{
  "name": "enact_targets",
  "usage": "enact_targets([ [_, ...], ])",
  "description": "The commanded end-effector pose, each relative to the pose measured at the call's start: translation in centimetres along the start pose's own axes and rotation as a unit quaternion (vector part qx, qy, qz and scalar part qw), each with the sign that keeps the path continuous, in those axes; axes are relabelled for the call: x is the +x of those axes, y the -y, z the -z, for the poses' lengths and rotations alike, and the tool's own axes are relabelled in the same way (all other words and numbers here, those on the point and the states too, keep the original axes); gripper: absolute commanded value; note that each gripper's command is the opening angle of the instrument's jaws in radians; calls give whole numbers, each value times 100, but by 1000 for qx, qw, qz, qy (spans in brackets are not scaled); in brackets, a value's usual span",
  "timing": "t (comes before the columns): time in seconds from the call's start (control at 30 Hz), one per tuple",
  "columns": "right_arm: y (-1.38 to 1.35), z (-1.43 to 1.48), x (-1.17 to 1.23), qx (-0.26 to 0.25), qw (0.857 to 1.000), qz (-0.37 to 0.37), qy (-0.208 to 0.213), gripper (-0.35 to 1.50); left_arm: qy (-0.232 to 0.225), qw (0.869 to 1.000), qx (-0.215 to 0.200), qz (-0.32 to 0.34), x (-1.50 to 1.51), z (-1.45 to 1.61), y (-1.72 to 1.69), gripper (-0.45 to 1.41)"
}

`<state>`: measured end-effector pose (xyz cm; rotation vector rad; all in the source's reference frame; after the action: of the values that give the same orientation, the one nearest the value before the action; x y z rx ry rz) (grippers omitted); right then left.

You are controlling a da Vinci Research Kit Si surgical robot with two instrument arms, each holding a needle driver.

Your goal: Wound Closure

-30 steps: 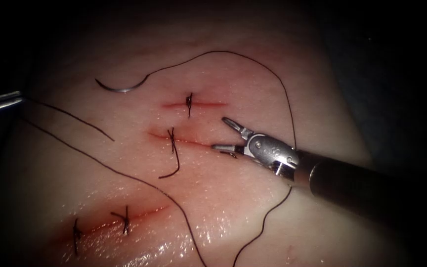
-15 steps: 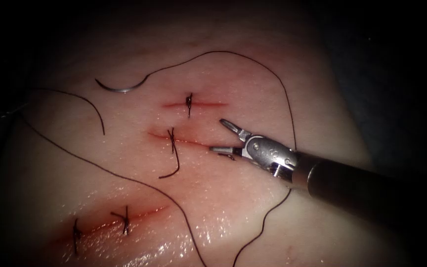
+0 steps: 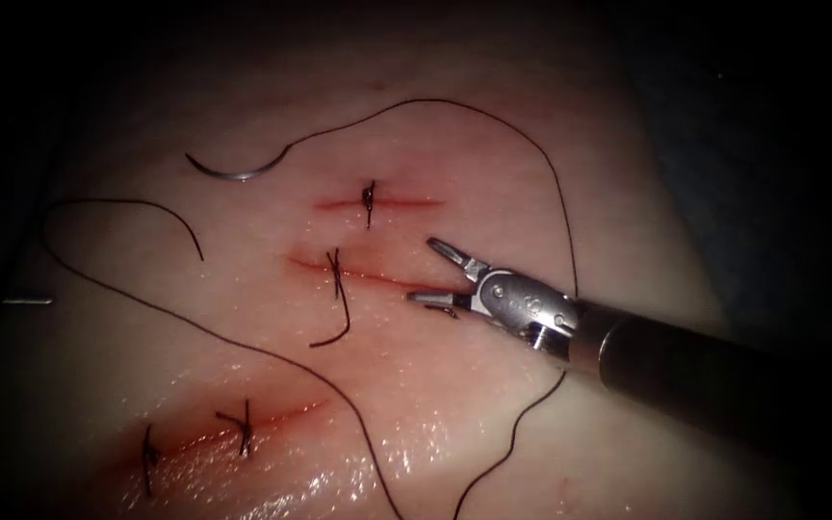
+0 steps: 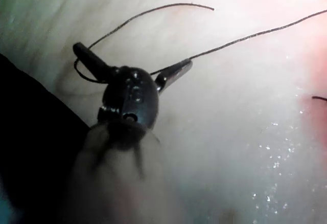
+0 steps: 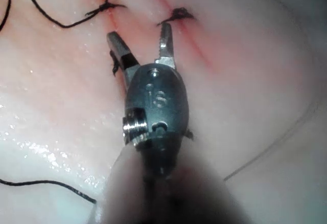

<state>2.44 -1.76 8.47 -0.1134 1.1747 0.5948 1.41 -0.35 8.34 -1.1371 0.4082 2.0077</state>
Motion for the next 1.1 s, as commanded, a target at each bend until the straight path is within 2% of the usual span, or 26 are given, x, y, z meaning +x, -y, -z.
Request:
enact_targets([
  [0.03,0,-8,-2,1,1000,1,-2,148,-2,1000,0,-1,-1,-3,-6,140],
  [0.13,0,-6,-2,2,1000,1,-2,148,-13,1000,-7,-8,13,11,-27,140],
  [0.23,0,-4,-2,3,1000,1,-2,148,-26,999,-12,-19,35,19,-60,125],
  [0.33,0,-3,-2,7,1000,1,-4,146,-36,998,-37,-34,56,16,-99,118],
  [0.43,-1,0,0,27,1000,1,-12,140,-19,997,-58,-47,74,1,-138,104],
  [0.47,0,2,1,43,999,2,-17,131,-14,997,-65,-50,79,-6,-152,101],
  [0.5,0,4,1,57,998,2,-21,106,-10,996,-75,-53,82,-13,-162,96],
  [0.57,0,7,2,91,996,3,-25,74,0,994,-95,-59,86,-29,-181,93],
  [0.6,-1,9,2,115,993,4,-26,47,9,993,-102,-61,88,-40,-192,93],
  [0.63,-1,10,2,127,992,5,-25,39,14,992,-107,-63,89,-49,-200,89],
  [0.67,0,12,3,126,992,6,-16,39,16,992,-111,-63,90,-58,-206,88],
  [0.7,1,13,4,114,993,11,-5,51,19,991,-115,-64,90,-69,-214,88],
  [0.77,2,15,5,96,995,20,4,86,27,990,-119,-65,88,-86,-224,84],
  [0.8,3,15,6,95,995,23,4,89,34,990,-120,-66,86,-97,-229,83],
  [0.87,5,16,7,99,995,30,8,86,51,988,-128,-71,81,-113,-236,79],
  [1.03,14,18,12,116,991,55,35,52,96,980,-153,-77,69,-148,-254,42],
  [1.1,16,17,13,121,990,56,42,44,106,979,-158,-74,66,-157,-259,39],
])
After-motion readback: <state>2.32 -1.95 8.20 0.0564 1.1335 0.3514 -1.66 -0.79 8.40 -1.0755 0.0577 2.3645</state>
